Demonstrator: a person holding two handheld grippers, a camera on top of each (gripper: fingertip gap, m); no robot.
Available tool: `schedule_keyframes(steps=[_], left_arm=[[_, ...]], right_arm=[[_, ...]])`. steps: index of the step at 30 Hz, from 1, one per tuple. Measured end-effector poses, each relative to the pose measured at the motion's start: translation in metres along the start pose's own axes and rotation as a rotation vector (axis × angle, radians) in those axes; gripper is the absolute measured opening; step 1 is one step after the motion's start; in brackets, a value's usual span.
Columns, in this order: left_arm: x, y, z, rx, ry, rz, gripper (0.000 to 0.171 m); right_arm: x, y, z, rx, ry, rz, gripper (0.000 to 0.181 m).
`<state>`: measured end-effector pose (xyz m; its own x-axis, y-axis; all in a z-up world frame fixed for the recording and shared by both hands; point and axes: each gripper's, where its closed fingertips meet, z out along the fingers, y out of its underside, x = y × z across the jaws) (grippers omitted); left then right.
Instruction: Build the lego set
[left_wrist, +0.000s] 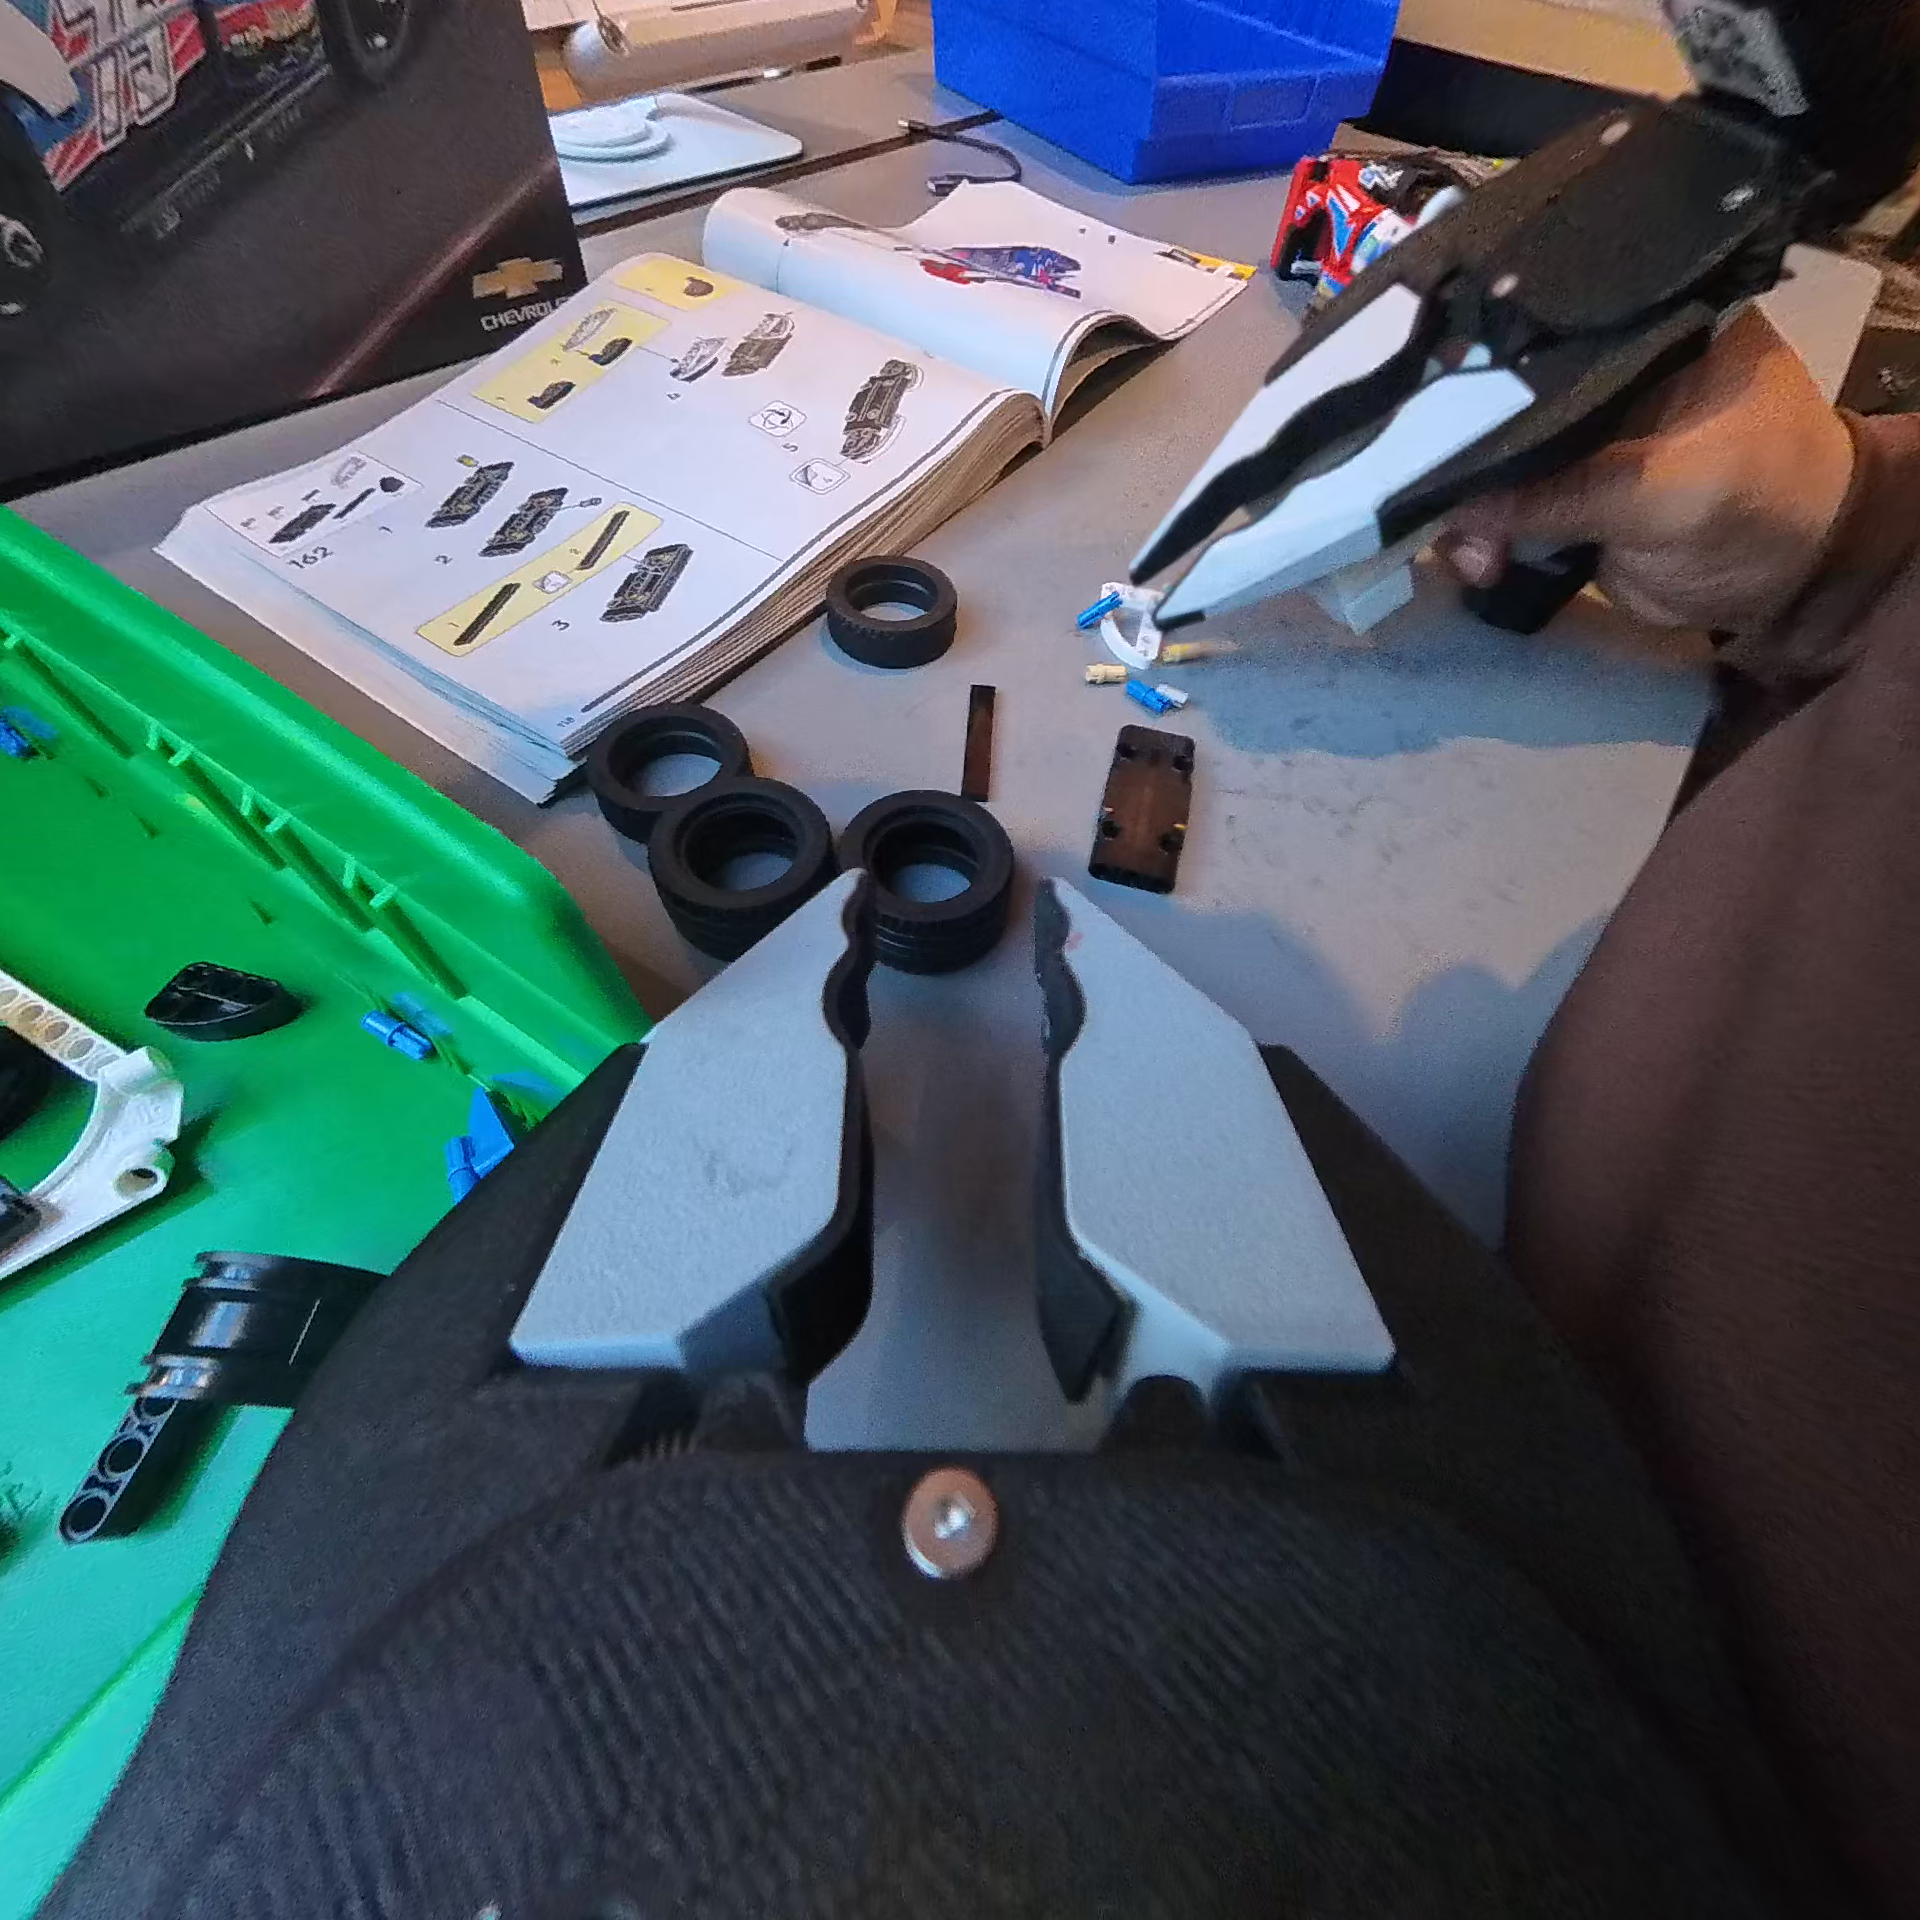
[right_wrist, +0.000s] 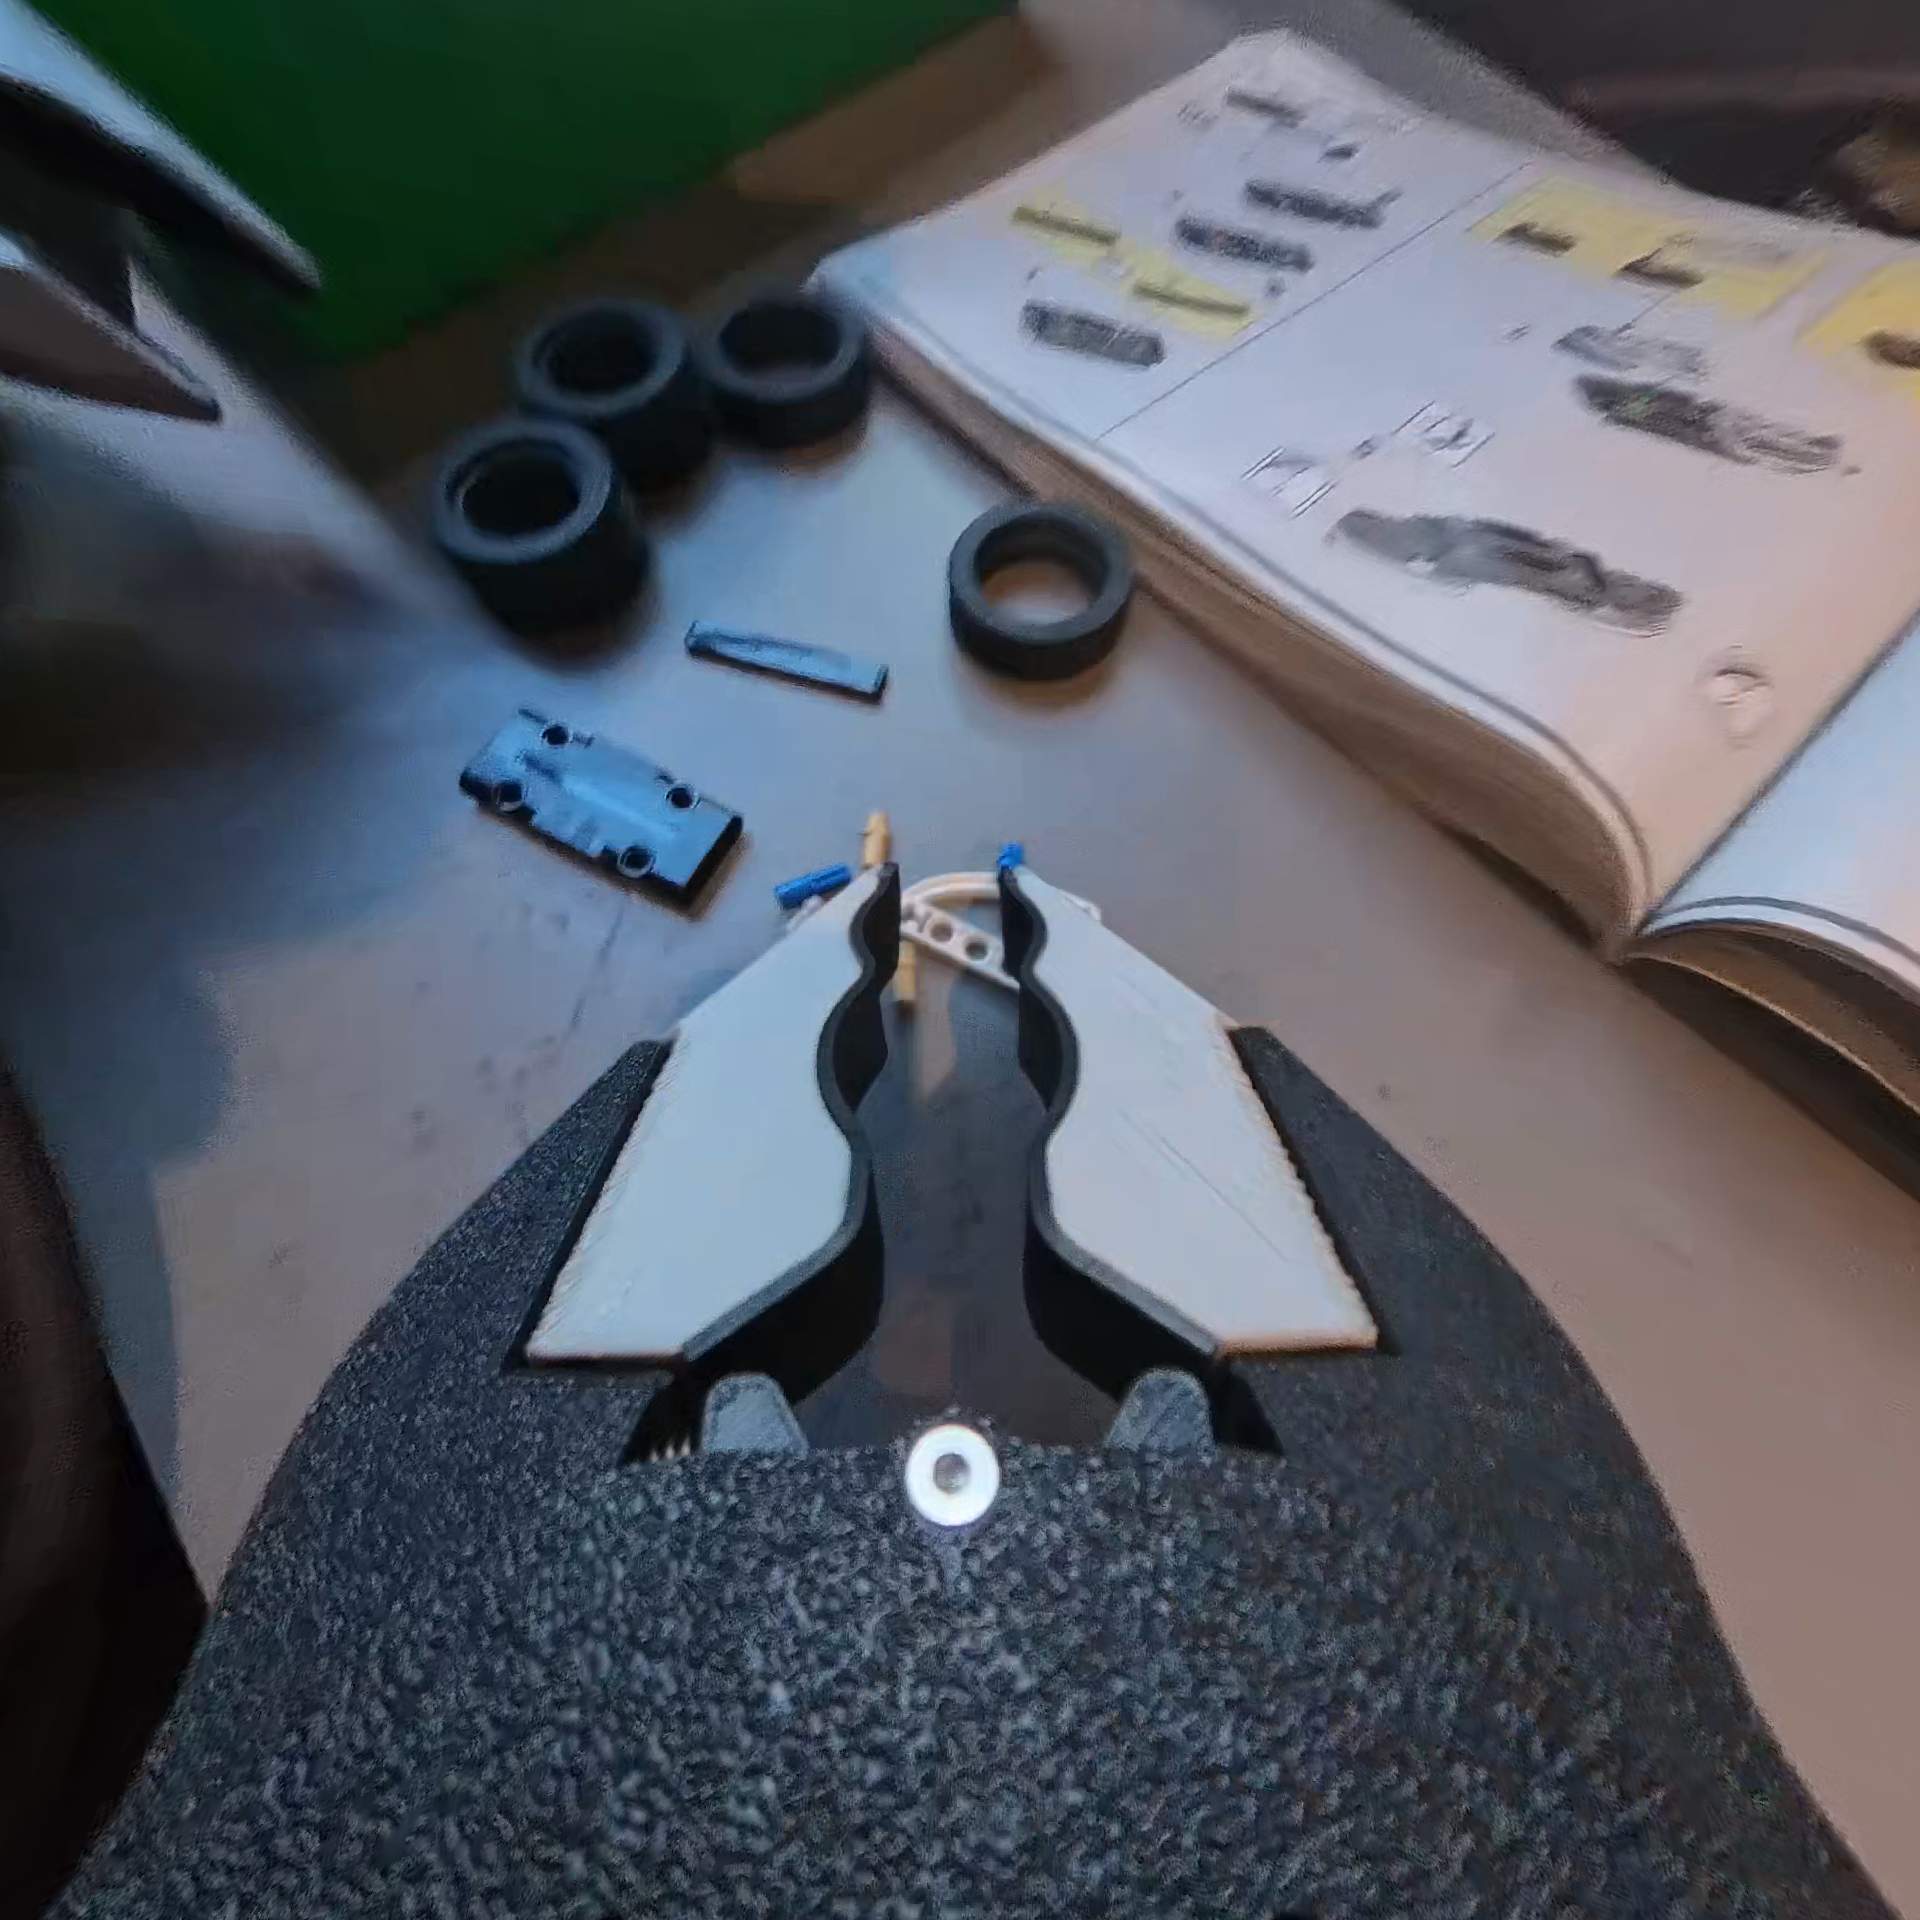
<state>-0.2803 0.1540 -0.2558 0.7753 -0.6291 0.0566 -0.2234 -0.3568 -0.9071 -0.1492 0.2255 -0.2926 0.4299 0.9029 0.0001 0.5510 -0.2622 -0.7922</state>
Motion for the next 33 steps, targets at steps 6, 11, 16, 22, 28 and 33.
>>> schedule_keyframes(steps=[6, 11, 16, 22, 28, 33], left_arm=[[0.004, 0.001, 0.001, -0.013, 0.02, 0.01, 0.035], [0.006, 0.0, 0.0, -0.005, 0.04, 0.008, 0.038], [0.018, 0.006, 0.008, -0.061, 0.108, 0.007, 0.047], [0.037, -0.003, 0.024, -0.047, 0.149, 0.023, 0.047], [0.04, 0.0, 0.048, -0.123, 0.103, 0.141, 0.046], [0.044, 0.01, 0.061, -0.22, 0.168, 0.144, 0.044]], right_arm=[[-0.012, 0.009, 0.004, -0.058, 0.024, -0.14, 0.017], [-0.009, -0.002, -0.006, 0.039, 0.094, -0.183, 0.017], [-0.011, 0.002, -0.003, 0.001, 0.069, -0.163, 0.017], [-0.022, 0.001, -0.003, 0.019, -0.004, -0.198, 0.004], [0.0, -0.014, -0.004, 0.093, 0.122, -0.181, 0.0], [0.005, -0.02, -0.007, 0.131, 0.13, -0.157, 0.0]])
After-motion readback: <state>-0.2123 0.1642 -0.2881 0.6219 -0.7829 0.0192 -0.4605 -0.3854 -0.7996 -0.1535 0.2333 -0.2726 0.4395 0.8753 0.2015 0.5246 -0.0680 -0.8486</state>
